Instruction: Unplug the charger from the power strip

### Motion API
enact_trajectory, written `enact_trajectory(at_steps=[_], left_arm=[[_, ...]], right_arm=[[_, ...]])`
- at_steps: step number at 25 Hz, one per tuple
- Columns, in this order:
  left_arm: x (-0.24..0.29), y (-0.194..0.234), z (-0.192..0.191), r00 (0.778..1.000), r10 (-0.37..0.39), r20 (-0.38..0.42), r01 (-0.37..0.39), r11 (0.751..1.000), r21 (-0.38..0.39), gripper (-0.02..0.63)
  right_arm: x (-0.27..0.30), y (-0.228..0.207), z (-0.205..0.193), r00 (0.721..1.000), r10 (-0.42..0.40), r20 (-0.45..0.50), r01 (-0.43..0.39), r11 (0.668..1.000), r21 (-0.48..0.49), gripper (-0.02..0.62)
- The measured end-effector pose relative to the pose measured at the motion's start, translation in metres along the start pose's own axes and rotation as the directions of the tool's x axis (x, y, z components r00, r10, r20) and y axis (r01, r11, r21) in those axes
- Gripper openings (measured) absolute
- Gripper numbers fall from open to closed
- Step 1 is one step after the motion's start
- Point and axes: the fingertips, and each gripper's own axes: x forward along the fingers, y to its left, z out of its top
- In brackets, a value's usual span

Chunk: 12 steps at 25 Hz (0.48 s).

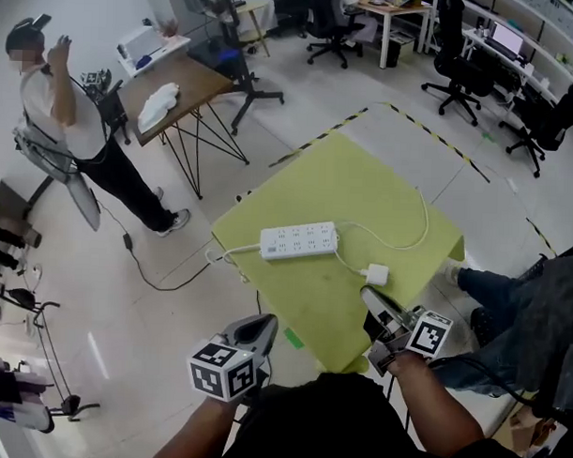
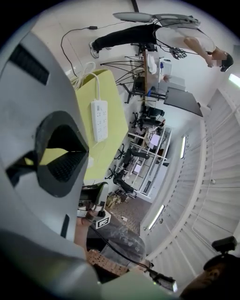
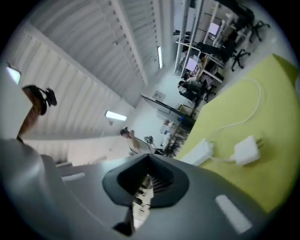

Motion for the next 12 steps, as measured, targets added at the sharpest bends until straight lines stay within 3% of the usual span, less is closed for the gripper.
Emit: enact_trajectory(at_steps=[3,5,9,12], left_arm=[[-0.028,-0.012,0.002,0.998,-0.019,0.054,0.018,0.999,0.03,0.008],[-0.05,-0.019,-0.007,0.997,-0.035,0.075,0.031,0.998,0.054,0.008],[-0.089,-0.036,-0.038,0.992,-0.105,0.074,0.099,0.992,0.072,0.008],[-0.107,-0.052,-0.057,0.983,-0.162,0.091,0.154,0.984,0.087,0.008]], right_arm=[[-0.004,0.041,-0.021,0.992,0.112,0.051,-0.116,0.989,0.091,0.002],[-0.009,0.064,-0.039,0.993,0.113,0.025,-0.114,0.991,0.062,0.001],[-0.033,0.11,-0.075,0.999,-0.004,-0.034,-0.001,0.988,-0.153,0.0],[-0.063,0.137,-0.096,0.991,-0.123,-0.044,0.103,0.944,-0.314,0.0]])
